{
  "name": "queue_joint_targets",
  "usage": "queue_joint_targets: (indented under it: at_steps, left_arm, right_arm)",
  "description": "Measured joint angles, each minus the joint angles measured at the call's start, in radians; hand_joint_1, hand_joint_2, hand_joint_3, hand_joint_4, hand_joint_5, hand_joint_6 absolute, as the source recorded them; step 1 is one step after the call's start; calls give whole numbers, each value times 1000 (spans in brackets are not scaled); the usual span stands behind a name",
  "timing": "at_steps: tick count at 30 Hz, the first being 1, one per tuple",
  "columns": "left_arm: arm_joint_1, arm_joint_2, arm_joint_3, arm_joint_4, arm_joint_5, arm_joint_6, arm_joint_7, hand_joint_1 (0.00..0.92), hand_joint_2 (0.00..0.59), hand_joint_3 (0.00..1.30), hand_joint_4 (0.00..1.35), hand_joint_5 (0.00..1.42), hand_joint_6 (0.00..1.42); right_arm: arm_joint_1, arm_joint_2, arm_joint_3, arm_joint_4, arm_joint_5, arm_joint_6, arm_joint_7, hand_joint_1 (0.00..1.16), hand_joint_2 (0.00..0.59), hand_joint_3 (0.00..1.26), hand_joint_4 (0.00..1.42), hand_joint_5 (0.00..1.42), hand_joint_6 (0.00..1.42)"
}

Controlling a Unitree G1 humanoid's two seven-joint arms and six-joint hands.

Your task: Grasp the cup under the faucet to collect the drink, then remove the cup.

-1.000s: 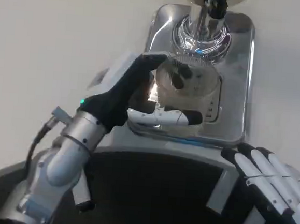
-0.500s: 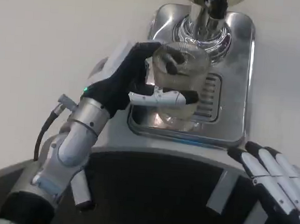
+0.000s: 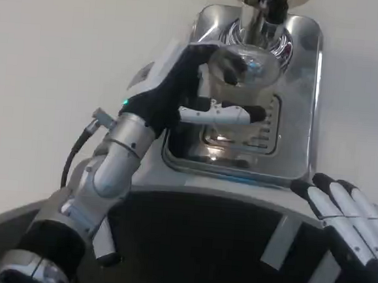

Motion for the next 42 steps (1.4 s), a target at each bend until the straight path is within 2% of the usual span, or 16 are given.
queue_joint_targets:
  at_steps: [4,6,8,9,10,11,13,15,27,34,38,42]
  left_arm:
    - [-6,-4,-7,16,1,-13,8,668,113,923,1076,1263,1424]
    - [-9,-4,-12,21,6,-18,17,639,121,814,964,1184,1407]
    - [-9,-4,-17,21,17,-20,31,599,111,652,730,986,1190]
    - [-9,-4,-18,21,18,-20,34,557,108,495,548,811,974]
    - [-9,-4,-19,21,19,-20,35,513,98,335,365,617,625]
    - [-9,-4,-19,21,19,-20,35,487,93,253,255,507,448]
    - [-9,-2,-20,21,24,-20,38,463,82,151,105,391,286]
    - [-7,3,-23,11,42,-20,46,454,78,114,21,342,235]
    - [6,6,-15,-42,43,-23,61,420,75,74,0,286,187]
    - [77,34,11,-152,7,-18,51,364,84,55,0,271,170]
    - [196,44,79,-321,-59,42,27,270,101,4,0,201,133]
    - [310,42,143,-512,-138,136,-18,13,134,0,0,109,37]
  right_arm:
    - [-1,0,-6,0,0,2,0,672,336,73,1,4,64]
    - [-1,1,-8,0,0,2,0,671,336,74,1,7,64]
    - [-1,4,-8,0,0,2,0,671,336,74,1,10,65]
    - [-1,5,-8,0,0,2,1,673,336,74,1,10,65]
    - [-1,8,-8,0,0,2,2,689,324,74,1,13,65]
    - [-1,9,-8,0,0,2,3,693,321,74,1,14,65]
    - [-1,12,-7,0,0,2,7,696,321,74,1,14,65]
    - [-1,12,-8,0,-2,0,8,712,311,74,1,15,65]
    - [-6,10,-7,0,-6,2,14,721,311,66,1,15,65]
    - [-22,5,-1,0,-5,5,19,723,311,64,1,23,74]
    - [-33,7,4,0,-4,16,22,724,311,64,1,26,77]
    - [-43,19,24,-1,-2,38,27,726,311,61,1,26,79]
